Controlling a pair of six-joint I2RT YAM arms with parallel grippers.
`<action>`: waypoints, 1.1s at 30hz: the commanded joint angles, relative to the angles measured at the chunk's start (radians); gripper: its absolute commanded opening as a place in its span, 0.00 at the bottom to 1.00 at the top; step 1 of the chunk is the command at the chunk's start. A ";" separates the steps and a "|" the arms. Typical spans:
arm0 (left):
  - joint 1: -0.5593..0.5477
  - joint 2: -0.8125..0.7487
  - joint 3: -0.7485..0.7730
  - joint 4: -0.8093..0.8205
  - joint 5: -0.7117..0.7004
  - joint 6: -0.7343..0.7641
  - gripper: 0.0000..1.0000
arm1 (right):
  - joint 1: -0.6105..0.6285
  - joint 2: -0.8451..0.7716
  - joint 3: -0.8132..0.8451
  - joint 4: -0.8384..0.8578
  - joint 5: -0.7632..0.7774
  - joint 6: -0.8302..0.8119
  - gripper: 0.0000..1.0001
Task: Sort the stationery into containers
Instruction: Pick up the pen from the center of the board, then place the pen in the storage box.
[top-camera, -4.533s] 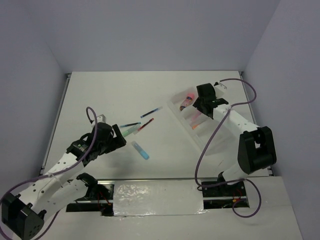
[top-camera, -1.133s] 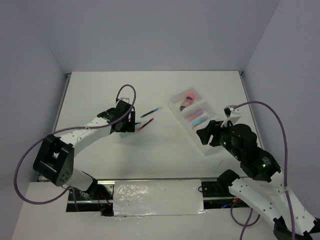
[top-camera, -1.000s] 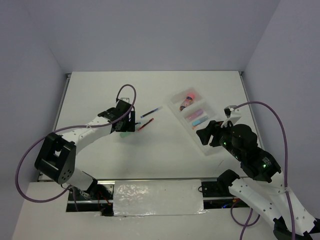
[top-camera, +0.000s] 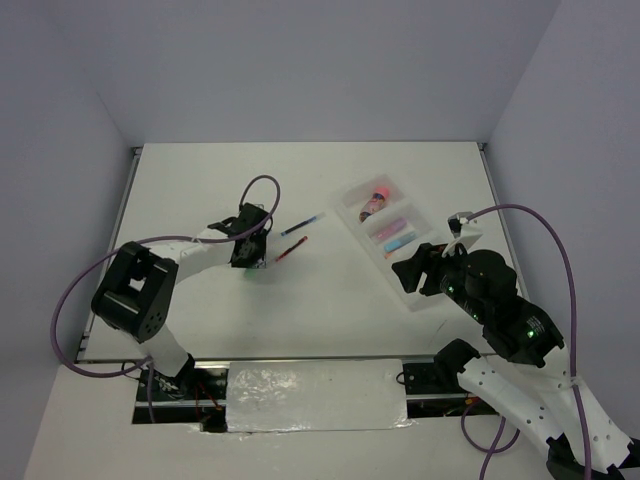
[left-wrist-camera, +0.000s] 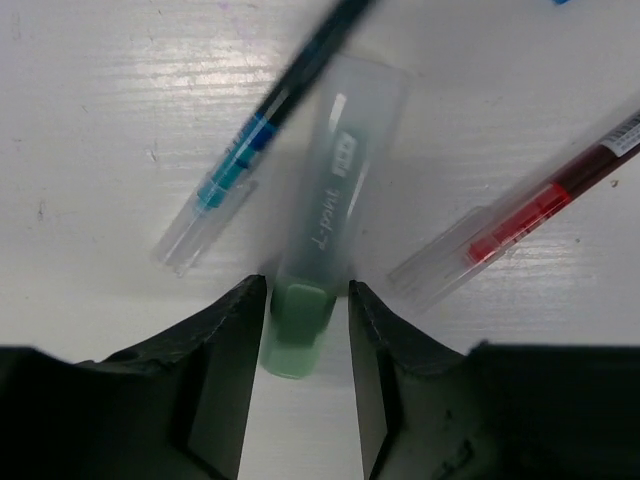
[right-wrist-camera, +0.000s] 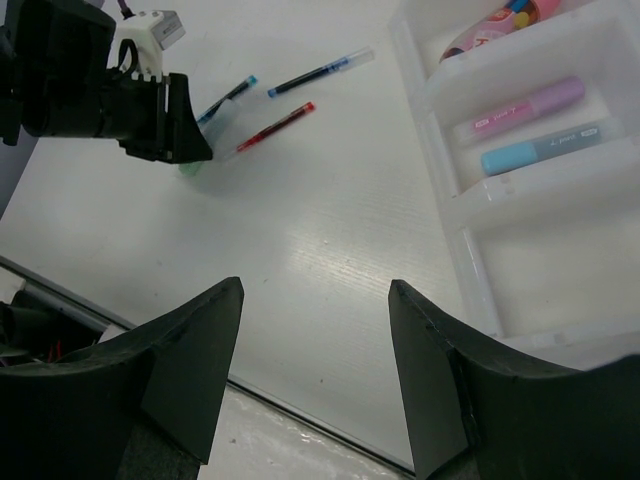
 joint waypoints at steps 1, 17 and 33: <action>-0.002 -0.018 -0.025 -0.003 0.024 -0.008 0.50 | 0.005 -0.005 0.043 0.008 -0.008 -0.007 0.68; -0.186 -0.279 -0.017 -0.066 -0.040 -0.071 0.09 | 0.005 -0.011 0.050 0.028 -0.025 0.016 0.68; -0.404 0.058 0.573 0.237 0.247 0.150 0.21 | 0.004 -0.131 0.118 -0.038 0.150 0.076 0.69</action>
